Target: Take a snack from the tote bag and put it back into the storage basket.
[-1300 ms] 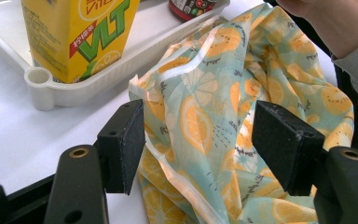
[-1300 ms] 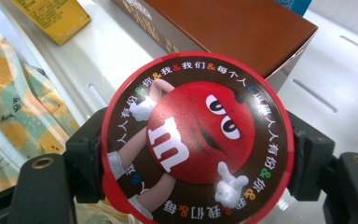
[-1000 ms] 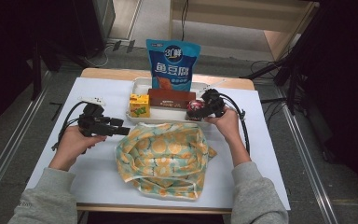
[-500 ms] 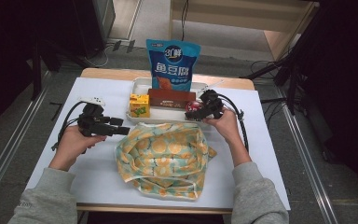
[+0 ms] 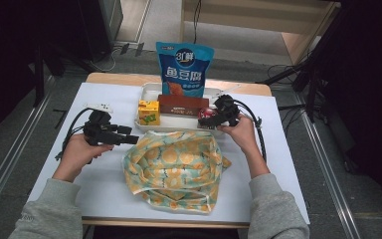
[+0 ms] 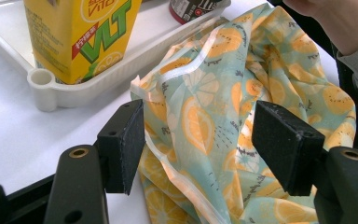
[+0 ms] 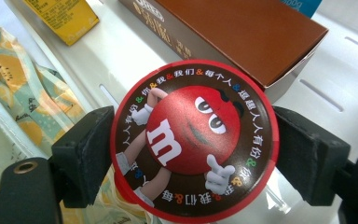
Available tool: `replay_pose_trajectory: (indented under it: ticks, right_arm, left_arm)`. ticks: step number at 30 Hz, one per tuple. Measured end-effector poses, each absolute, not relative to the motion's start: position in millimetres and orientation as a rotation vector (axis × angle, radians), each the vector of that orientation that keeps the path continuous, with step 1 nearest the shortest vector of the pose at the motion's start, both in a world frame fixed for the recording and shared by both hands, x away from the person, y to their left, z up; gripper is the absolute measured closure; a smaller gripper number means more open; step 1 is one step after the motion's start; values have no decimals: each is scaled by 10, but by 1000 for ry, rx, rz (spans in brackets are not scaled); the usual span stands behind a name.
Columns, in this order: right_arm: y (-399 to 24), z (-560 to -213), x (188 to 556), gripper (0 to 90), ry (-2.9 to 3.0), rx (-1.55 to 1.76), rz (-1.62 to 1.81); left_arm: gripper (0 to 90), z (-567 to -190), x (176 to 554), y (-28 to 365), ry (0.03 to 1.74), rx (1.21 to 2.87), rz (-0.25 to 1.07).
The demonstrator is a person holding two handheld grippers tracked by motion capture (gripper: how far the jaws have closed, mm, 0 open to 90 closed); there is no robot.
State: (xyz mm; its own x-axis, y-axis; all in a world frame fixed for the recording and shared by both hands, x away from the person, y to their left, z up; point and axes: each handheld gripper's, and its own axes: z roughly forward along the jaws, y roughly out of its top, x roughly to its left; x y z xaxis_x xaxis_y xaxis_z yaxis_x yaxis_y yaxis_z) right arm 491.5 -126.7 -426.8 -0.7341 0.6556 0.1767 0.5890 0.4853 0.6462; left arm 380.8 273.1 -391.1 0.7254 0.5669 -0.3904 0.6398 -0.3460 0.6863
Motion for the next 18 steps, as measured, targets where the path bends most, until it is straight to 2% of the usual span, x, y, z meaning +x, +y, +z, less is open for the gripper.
replay_pose_trajectory:
  ticks: [18]
  right_arm:
    - [-1368, -4079, 4776, 202, 2586, 1121, 1125]
  left_arm:
    - [346, -3916, 3796, 2734, 913, 2043, -110]
